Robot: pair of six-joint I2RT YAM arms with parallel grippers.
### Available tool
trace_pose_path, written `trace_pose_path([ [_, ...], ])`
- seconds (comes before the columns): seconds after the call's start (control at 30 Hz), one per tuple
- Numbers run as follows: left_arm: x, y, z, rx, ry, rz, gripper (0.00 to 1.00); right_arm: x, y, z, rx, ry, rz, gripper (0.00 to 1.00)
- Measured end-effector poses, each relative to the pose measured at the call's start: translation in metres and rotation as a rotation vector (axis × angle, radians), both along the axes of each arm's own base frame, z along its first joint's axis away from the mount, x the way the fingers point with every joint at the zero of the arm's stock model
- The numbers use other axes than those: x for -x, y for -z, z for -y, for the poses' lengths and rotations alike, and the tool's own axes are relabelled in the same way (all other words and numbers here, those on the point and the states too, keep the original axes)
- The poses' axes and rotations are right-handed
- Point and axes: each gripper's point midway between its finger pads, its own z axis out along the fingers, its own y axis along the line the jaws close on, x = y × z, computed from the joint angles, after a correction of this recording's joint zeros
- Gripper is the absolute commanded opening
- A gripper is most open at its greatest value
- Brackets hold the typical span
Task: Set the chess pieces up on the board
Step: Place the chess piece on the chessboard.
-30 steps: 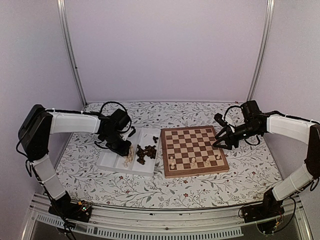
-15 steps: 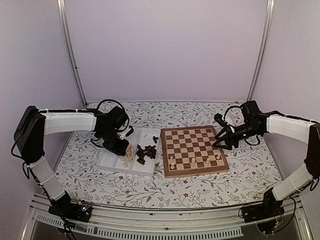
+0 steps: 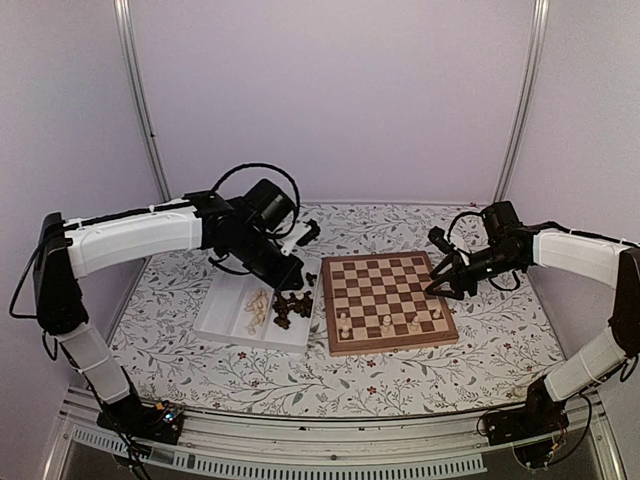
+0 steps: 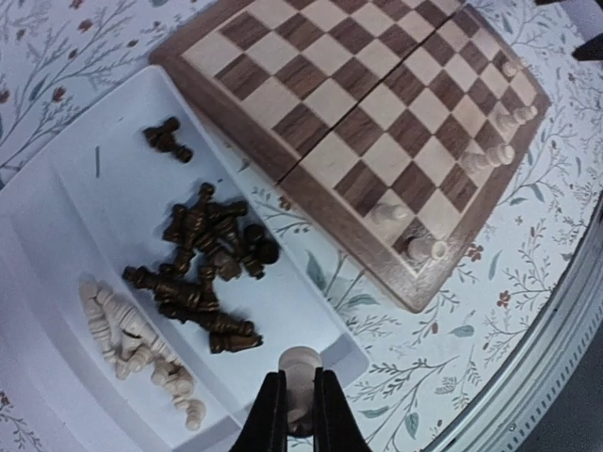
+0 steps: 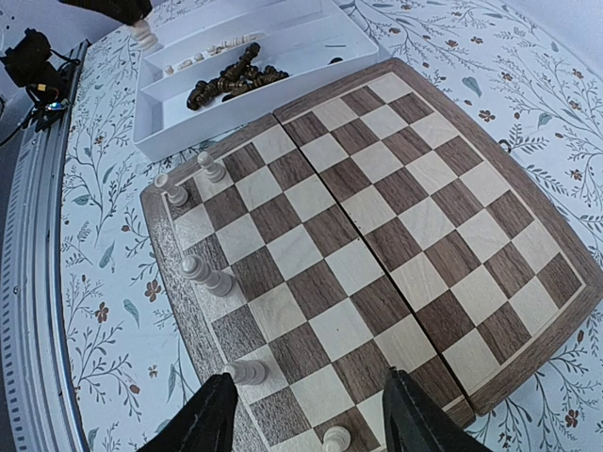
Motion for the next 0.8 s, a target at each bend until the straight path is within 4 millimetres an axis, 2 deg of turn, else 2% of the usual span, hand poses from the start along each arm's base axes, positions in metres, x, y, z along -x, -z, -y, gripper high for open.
trace_pose_path([
  [0.13,0.018,-0.007,0.056,0.036,0.126,0.015,0.05,0.0,0.0,0.0,0.0,0.0,0.0,0.55],
  [0.3,0.025,0.004,0.1,0.031,0.217,0.023,0.05,0.0,0.0,0.0,0.0,0.0,0.001,0.55],
  [0.57,0.023,0.042,0.138,-0.02,0.298,0.013,0.05,-0.001,0.0,0.001,0.005,0.004,0.003,0.55],
  [0.8,0.032,0.055,0.16,-0.053,0.361,0.014,0.05,-0.001,0.0,0.001,0.007,0.005,0.003,0.55],
])
